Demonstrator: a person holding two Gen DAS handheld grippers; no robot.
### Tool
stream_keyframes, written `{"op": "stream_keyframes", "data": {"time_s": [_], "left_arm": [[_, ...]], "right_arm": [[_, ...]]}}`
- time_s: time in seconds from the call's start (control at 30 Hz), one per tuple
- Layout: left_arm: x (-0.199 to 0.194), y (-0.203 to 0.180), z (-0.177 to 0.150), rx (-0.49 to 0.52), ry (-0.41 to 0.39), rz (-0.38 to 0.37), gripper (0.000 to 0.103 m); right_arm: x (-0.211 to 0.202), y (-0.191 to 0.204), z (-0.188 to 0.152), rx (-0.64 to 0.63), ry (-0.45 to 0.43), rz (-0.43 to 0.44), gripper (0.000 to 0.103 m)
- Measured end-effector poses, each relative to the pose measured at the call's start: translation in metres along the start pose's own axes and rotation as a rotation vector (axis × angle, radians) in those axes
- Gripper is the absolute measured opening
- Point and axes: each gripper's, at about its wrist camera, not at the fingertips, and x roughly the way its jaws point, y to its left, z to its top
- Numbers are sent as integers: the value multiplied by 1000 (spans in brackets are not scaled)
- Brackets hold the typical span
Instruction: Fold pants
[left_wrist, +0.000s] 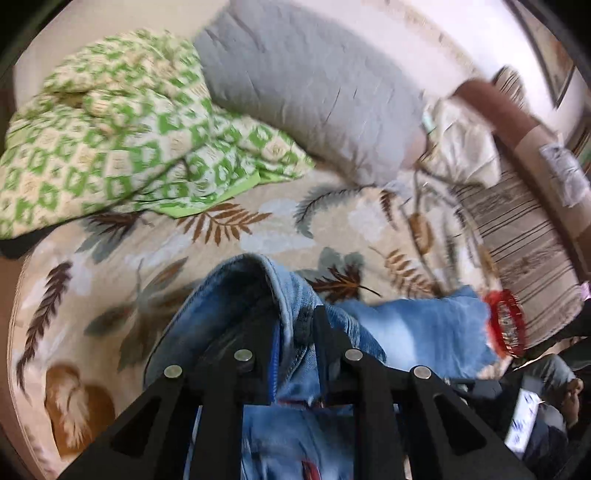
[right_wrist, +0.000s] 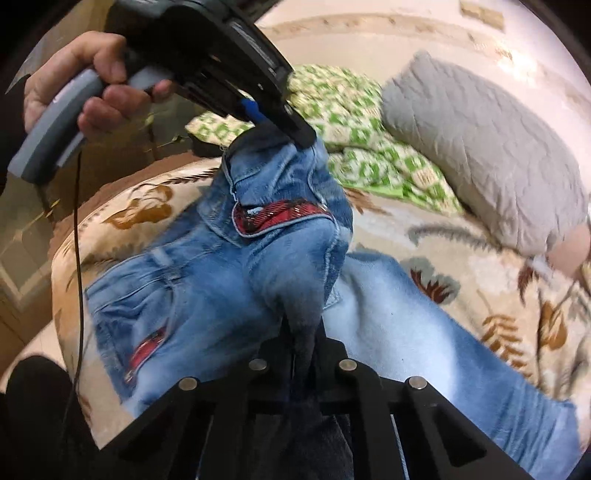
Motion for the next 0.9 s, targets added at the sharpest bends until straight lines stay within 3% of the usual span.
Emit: {"op": "stream_keyframes", "data": {"time_s": [0.2,0.37,0.5,0.7,0.77,0.8,0.83,0.87,0.9], "left_arm": [[-50,18,-100,-75,-55,-42,17],[-21,52,-172,-208,9,-23,14],[9,70,-201,-287,67,-28,12],[8,69,-207,-308,12,-75,15],[-1,71,-210,-326,-9,-94,32],[-8,72,-210,-334,-19,-80,70],[-18,72,-210,-344,-42,-64,98],[-28,71,-211,-351,-72,-37,102],[-42,69,-208,-339,-113,-10,102]], "right_arm": [[-34,39,-27,-189,-56,12,8],[-19,73,-59,-294,3,27,8],[0,85,-77,-310,43,2,9],[2,84,-75,-288,45,-21,11],[-1,88,-75,-319,45,-61,18],[-4,89,-74,-336,46,-99,35],[-9,90,-75,-345,40,-127,68],[-16,88,-75,-341,22,-128,83],[-27,85,-75,-321,-14,-116,92]]}}
